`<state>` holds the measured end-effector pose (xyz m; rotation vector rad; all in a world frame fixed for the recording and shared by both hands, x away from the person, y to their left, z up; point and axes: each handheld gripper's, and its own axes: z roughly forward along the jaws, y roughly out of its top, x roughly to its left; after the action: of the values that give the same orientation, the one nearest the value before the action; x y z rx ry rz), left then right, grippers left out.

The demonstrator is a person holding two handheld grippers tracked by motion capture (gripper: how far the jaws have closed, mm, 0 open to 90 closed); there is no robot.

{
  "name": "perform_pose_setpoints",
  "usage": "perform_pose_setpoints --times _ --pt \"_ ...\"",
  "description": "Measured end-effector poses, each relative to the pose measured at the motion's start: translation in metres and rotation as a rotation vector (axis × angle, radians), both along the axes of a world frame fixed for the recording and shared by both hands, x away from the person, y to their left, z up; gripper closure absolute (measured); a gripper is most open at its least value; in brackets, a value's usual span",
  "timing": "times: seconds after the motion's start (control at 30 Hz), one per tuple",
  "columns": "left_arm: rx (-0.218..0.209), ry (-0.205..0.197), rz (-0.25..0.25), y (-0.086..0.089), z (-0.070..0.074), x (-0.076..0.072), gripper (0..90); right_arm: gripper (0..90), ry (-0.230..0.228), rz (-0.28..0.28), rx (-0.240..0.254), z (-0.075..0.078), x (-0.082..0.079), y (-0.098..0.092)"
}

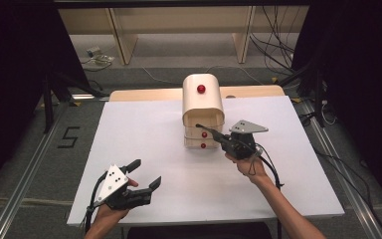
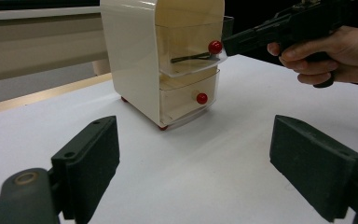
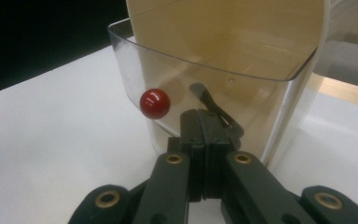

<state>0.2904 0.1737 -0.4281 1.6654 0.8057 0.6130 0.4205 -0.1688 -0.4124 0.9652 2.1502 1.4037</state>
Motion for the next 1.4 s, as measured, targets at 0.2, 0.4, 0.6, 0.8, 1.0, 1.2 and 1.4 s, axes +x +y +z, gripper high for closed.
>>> perform_pose_setpoints --times 0.2,0.4,0.6,0.8,1.0,1.2,1.4 --pt "-0.002 -0.001 0.001 0.001 0.0 0.0 15.6 90.0 -0.006 -0.003 0.002 -0.001 0.002 0.0" --pt "0.0 -0.004 -0.003 0.0 0.0 0.001 15.6 90.0 -0.01 -0.009 -0.001 -0.001 0.003 0.001" --pt "-0.002 -0.003 -0.001 0.0 0.0 0.0 15.7 90.0 -0.008 -0.02 -0.001 -0.002 0.005 0.0" --pt "-0.001 -0.002 -0.003 0.0 0.0 0.001 15.6 90.0 -0.01 -0.023 0.003 -0.002 0.006 0.0" --pt "-0.001 -0.001 -0.001 0.0 0.0 0.001 15.7 90.0 -0.01 -0.031 0.002 -0.004 0.008 0.0" --pt "-0.001 0.0 -0.001 0.001 0.0 0.001 15.7 90.0 -0.015 -0.036 0.003 -0.004 0.009 0.0" --pt "0.001 0.0 -0.002 0.0 0.0 0.001 15.6 90.0 -0.012 -0.047 0.002 -0.006 0.011 0.0"
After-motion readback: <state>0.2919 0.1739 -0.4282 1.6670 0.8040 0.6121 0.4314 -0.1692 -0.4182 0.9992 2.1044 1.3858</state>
